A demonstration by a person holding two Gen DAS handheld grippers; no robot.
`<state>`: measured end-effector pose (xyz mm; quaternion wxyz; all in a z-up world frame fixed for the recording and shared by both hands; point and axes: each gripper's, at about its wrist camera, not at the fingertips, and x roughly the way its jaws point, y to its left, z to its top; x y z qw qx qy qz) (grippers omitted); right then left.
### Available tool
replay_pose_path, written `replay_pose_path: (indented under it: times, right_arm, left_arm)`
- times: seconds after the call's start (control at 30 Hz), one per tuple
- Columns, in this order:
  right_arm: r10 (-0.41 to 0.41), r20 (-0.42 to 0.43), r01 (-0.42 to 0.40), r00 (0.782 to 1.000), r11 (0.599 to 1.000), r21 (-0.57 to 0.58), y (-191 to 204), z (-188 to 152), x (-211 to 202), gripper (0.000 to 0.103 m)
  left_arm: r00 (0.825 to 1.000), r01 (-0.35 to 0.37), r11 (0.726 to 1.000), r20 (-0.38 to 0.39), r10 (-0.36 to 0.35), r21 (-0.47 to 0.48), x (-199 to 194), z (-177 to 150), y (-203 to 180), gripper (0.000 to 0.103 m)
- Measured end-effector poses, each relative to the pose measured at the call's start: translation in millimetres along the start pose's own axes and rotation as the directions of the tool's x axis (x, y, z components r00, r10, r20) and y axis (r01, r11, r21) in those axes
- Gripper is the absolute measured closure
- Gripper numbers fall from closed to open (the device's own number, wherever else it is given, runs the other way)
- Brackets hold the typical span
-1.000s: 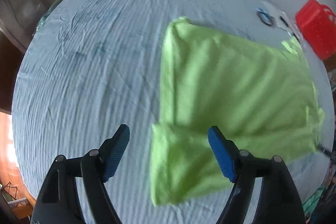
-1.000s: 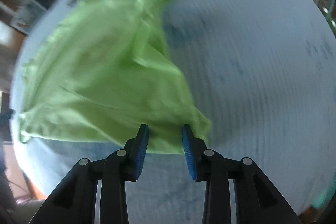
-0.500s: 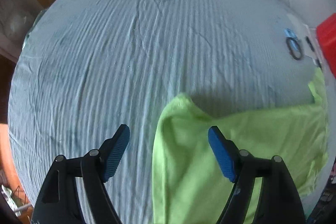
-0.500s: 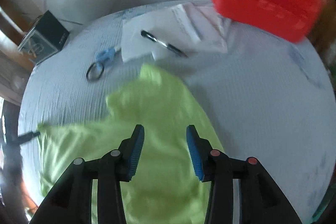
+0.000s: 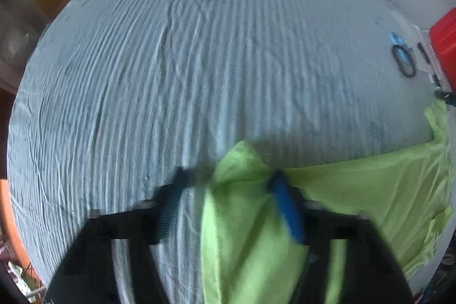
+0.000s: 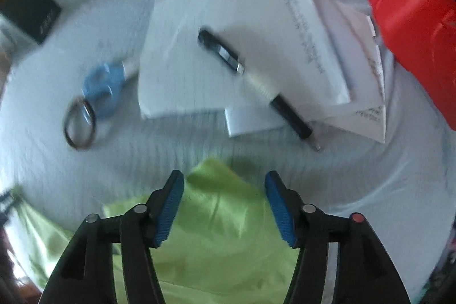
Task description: Fold clothes
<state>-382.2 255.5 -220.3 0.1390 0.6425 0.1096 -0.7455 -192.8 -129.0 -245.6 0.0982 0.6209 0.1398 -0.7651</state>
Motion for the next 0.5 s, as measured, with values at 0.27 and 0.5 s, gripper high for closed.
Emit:
replay_pose_path:
  times: [0.27,0.5]
  right_arm:
    - [0.055,0.238,-0.046,0.97,0.998,-0.041,-5,-83,-74,0.1]
    - [0.139,0.288,-0.11,0.948,0.987,-0.113,-20,-216,-119,0.1]
  left_arm:
    - [0.988,0.013,1.0,0.153,-0.014,0.007,-39,-21,-4,0.096]
    - [0.96,0.006,0.998,0.279,-0.022,0.059,-67,-71,-3,0.096]
